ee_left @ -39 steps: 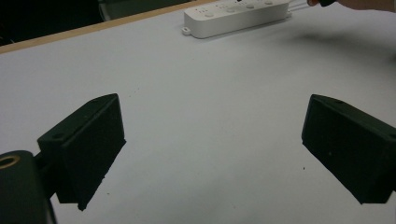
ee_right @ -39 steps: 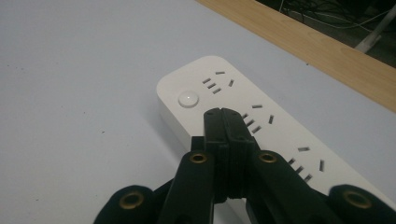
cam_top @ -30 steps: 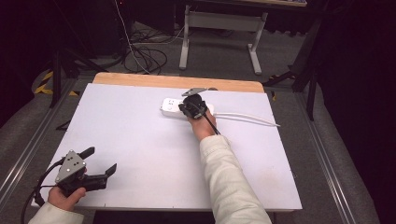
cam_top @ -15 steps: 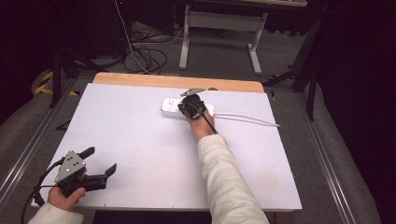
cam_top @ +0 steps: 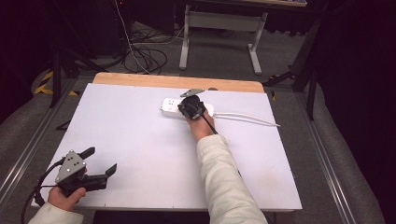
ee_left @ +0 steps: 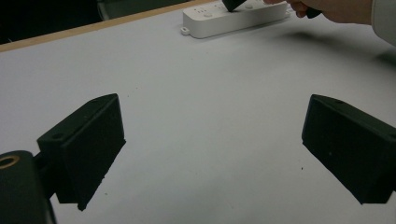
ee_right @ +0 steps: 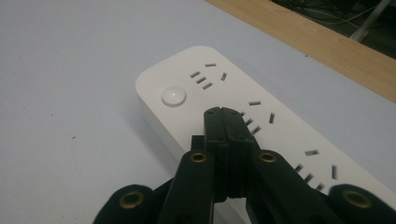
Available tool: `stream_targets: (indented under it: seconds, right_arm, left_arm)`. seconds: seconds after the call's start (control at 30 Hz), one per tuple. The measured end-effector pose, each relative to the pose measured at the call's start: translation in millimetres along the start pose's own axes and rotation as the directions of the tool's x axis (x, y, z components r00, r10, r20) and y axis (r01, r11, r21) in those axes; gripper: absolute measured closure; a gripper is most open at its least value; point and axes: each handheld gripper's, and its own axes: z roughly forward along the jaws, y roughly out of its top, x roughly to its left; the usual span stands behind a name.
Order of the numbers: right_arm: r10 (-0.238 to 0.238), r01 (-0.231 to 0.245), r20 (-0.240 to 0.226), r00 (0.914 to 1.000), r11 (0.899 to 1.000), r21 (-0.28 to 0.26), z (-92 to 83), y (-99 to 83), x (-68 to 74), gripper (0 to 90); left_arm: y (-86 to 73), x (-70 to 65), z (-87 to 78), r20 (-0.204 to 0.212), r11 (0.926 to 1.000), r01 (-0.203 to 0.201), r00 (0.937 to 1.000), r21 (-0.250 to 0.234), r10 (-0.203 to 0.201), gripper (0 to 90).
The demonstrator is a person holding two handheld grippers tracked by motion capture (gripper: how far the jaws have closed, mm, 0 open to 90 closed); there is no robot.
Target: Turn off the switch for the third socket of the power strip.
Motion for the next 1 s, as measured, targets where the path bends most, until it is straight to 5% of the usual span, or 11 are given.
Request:
stream_targets:
  seconds: [1.0]
  right_arm:
    - [0.025,-0.025,0.027,0.9993,1.0,-0.002,0.3,-1.3,3.7,90.0]
  left_arm:
    - [0.1,-0.4,0.6,-0.001,1.0,-0.006,1.0,0.006,0.006,6.3]
